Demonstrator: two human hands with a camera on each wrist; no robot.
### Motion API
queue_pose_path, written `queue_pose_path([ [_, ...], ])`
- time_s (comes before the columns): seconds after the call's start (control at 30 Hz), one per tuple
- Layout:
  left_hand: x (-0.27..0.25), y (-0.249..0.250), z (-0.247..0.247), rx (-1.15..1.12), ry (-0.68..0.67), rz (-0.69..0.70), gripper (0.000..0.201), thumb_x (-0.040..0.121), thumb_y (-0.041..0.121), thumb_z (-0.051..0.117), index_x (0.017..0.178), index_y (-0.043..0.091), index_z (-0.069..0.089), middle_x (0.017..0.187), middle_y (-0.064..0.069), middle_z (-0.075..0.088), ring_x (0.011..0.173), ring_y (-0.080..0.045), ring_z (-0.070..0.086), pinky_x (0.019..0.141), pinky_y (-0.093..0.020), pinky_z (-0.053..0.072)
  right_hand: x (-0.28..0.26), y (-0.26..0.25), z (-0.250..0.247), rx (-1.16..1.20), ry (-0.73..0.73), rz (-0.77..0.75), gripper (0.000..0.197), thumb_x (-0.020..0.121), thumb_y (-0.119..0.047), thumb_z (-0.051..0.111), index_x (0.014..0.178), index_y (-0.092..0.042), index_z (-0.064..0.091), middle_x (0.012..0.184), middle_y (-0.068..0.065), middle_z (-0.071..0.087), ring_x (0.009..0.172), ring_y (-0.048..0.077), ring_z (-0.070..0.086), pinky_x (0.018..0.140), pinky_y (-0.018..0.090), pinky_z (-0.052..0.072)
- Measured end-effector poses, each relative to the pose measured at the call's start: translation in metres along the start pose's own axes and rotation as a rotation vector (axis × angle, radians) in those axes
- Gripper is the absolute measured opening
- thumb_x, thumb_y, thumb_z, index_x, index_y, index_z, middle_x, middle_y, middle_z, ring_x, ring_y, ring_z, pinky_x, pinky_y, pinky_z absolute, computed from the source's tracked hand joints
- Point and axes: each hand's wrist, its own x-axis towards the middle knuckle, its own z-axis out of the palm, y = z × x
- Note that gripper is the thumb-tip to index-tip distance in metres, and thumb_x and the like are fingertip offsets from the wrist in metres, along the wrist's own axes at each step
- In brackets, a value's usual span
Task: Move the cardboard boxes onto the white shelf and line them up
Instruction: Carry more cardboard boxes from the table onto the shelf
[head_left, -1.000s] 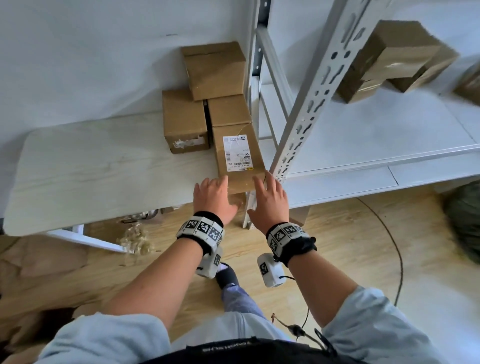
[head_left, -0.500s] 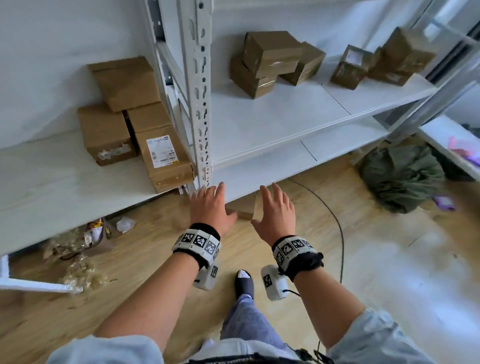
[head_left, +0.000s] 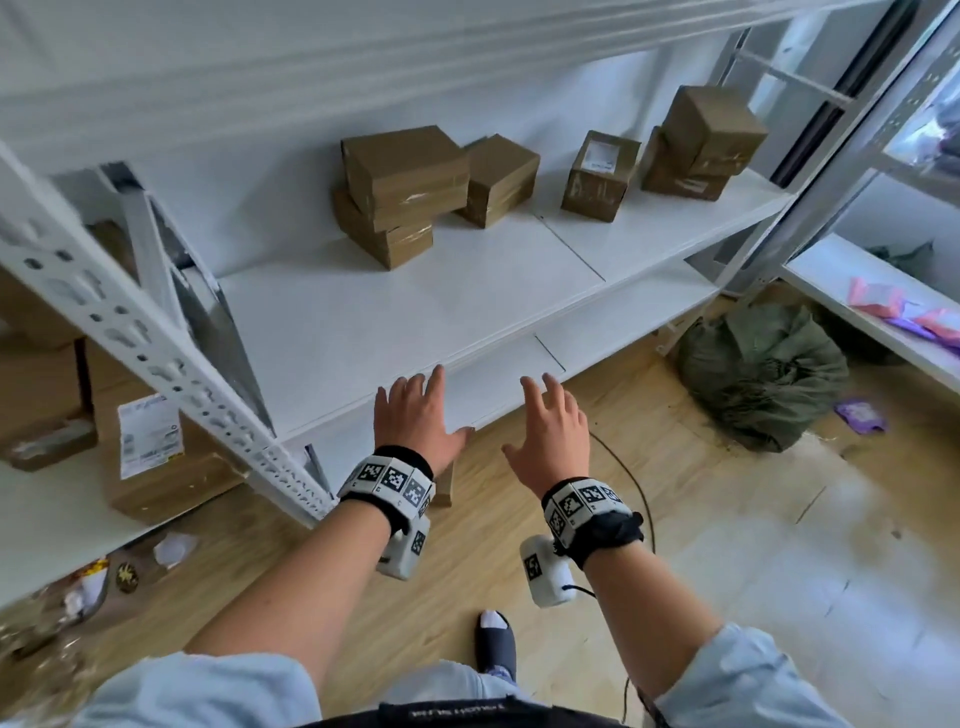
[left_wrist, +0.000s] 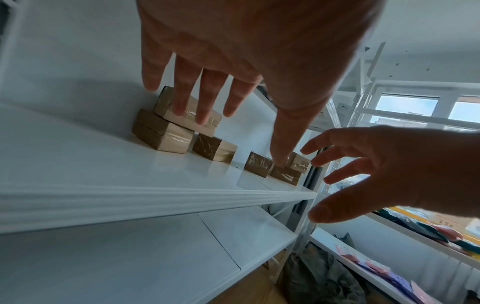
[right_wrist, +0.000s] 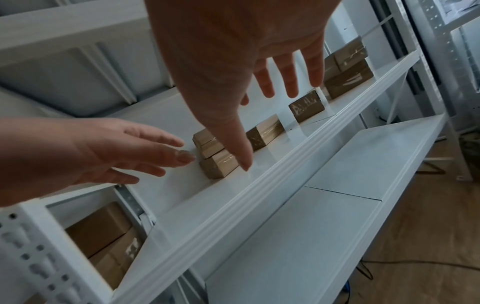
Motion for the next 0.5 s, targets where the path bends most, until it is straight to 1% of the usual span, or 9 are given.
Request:
queue_pose_path([
  [0.1, 0.038, 0.02, -0.004, 0.004, 0.014, -0.049, 0.095, 0.083, 0.064, 0.063, 0.154, 0.02, 0.018, 0.153, -0.007, 0.038, 0.14, -0.028, 0.033, 0.117, -0.048, 0.025, 0.044, 0.019, -0.003, 0.004, -0.016, -0.032, 0.089, 0.072, -0.031, 0.079, 0.146, -0.022, 0.03, 0.155, 0.011, 0.029, 0.137, 0.032, 0.035, 0.109, 0.044, 0.036],
  [0.2, 0.071, 0.025, -0.009, 0.003, 0.026, -0.1, 0.097, 0.081, 0.065, 0.064, 0.154, 0.02, 0.018, 0.153, -0.008, 0.037, 0.141, -0.028, 0.034, 0.116, -0.049, 0.026, 0.085, 0.023, -0.006, 0.019, -0.03, -0.074, 0.09, 0.073, -0.033, 0.079, 0.148, -0.021, 0.03, 0.157, 0.012, 0.027, 0.139, 0.032, 0.033, 0.11, 0.044, 0.035],
  [0.33, 0.113, 0.016, -0.019, -0.011, 0.043, -0.181, 0.101, 0.079, 0.065, 0.066, 0.155, 0.019, 0.017, 0.153, -0.01, 0.037, 0.141, -0.03, 0.034, 0.115, -0.049, 0.028, 0.137, 0.011, -0.011, 0.035, -0.032, -0.141, 0.09, 0.075, -0.034, 0.078, 0.148, -0.021, 0.028, 0.157, 0.011, 0.026, 0.139, 0.032, 0.032, 0.11, 0.044, 0.033],
  [0.4, 0.136, 0.009, -0.025, -0.025, 0.061, -0.218, 0.104, 0.078, 0.065, 0.066, 0.155, 0.018, 0.015, 0.154, -0.011, 0.036, 0.141, -0.03, 0.034, 0.115, -0.048, 0.028, 0.164, 0.001, -0.013, 0.028, -0.025, -0.182, 0.09, 0.075, -0.036, 0.079, 0.148, -0.021, 0.028, 0.157, 0.011, 0.026, 0.138, 0.032, 0.033, 0.11, 0.044, 0.034],
  [0.5, 0.172, -0.005, -0.031, -0.063, 0.101, -0.258, 0.108, 0.076, 0.065, 0.068, 0.155, 0.018, 0.014, 0.151, -0.012, 0.038, 0.137, -0.032, 0.038, 0.112, -0.047, 0.033, 0.205, -0.015, -0.012, 0.01, -0.002, -0.233, 0.092, 0.074, -0.039, 0.08, 0.147, -0.021, 0.028, 0.155, 0.011, 0.028, 0.135, 0.033, 0.037, 0.107, 0.044, 0.037],
])
